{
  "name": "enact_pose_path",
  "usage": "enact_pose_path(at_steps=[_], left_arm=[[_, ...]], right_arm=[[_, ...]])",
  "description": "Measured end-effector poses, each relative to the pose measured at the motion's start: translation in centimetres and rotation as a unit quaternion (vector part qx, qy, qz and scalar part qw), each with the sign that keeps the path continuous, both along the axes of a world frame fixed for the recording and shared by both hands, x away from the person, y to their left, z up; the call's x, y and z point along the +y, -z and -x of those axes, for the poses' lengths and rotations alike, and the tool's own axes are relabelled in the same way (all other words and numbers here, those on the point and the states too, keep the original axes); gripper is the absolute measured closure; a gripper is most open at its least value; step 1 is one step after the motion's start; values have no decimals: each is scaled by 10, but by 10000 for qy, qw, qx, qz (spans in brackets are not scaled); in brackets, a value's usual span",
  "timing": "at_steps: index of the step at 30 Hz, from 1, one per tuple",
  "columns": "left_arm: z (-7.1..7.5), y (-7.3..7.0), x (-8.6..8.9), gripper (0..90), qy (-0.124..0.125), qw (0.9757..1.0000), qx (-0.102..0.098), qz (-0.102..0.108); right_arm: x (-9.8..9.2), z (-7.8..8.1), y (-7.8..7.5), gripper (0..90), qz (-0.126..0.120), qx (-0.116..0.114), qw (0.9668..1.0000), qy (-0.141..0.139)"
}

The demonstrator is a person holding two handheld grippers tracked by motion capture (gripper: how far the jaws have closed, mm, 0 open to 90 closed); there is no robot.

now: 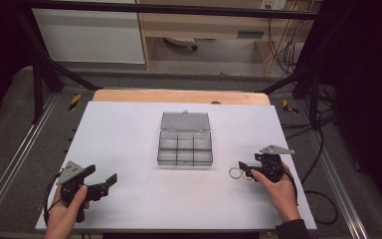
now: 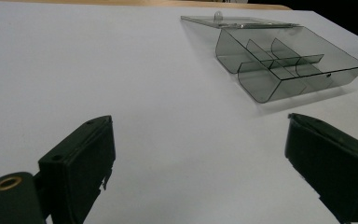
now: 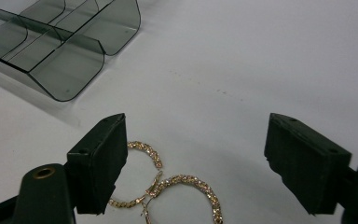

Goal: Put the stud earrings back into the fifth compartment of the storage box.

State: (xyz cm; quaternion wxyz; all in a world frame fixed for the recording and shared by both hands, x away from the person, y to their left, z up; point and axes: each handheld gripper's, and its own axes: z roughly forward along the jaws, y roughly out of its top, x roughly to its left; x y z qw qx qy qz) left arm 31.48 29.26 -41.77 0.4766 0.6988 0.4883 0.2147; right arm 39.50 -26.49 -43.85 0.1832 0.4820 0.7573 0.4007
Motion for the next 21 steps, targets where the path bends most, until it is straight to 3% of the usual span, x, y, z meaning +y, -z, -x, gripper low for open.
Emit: enact_pose_path(at_steps=[13, 21], left_arm=[[-1, 1, 2, 88, -5, 9999, 94, -53], [-1, 2, 1, 91, 16, 9999, 133, -89]], right_arm=[[-10, 3, 7, 510, 79, 171, 9997, -132], [-17, 8, 10, 618, 123, 299, 9994, -149]])
